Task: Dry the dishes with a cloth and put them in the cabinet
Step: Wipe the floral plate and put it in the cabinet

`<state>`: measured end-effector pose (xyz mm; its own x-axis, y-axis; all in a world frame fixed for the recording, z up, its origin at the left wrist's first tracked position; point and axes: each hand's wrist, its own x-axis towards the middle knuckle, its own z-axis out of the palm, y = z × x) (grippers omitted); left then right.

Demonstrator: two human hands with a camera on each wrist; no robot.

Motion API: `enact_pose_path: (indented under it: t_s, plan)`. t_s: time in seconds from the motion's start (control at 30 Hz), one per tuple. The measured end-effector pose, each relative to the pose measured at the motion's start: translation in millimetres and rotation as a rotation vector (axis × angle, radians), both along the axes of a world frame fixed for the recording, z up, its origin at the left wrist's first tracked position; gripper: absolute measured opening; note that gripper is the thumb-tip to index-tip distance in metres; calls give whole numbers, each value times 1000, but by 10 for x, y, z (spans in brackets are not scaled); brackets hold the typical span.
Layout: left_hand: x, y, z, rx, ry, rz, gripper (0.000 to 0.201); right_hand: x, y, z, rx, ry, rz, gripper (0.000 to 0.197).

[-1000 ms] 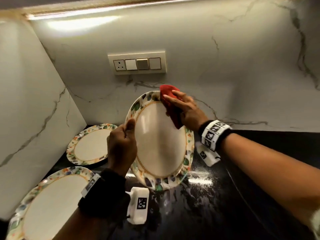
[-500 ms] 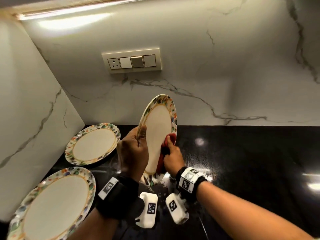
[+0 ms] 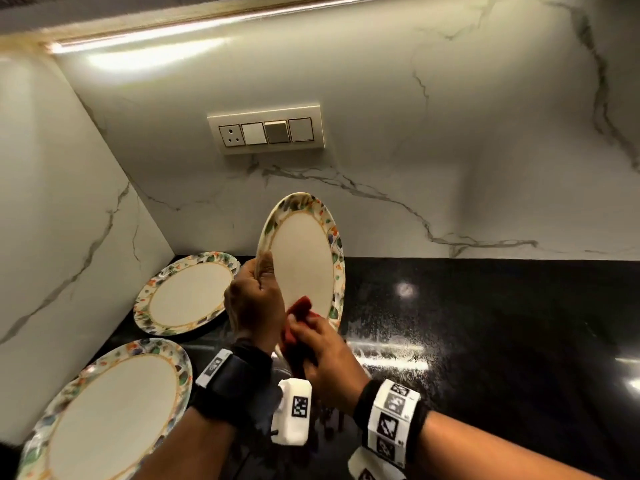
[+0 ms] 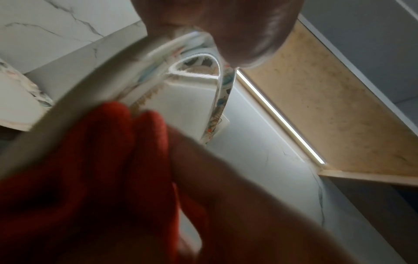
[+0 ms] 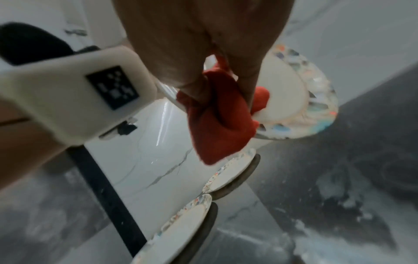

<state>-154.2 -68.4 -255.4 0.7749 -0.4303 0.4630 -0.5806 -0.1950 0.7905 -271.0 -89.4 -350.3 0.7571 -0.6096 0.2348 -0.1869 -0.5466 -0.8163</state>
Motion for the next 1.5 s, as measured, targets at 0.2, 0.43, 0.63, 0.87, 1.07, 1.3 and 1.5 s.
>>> enact_pose_path:
  t_s: [0.2,0.43,0.63,0.87,1.07,1.3,1.5]
  plan:
    - [306,64,14,0,273,51,55,-230,-65,38,-513,-58,223,67]
    - [517,4,95,37,645,-36,52,-18,-27,102,-685,-11,-108,65]
    - [582,-156,545,13,818,-366,35,64,-152,472,-425,-299,-224,34]
    - [913,-201,-5,371,582,-335,54,51,-526,717,565,-704,-401,56]
    - [1175,11,-466,84,1209,-254,63,61,-558,683,898,-829,-395,55]
    - [1434,47,-556,-232,1289,-344,59,72,-496,392,1125,-732,-423,41]
    - [1447,236,-278,-154,655,-149,54,-103,-615,345,1102,-459,-688,37]
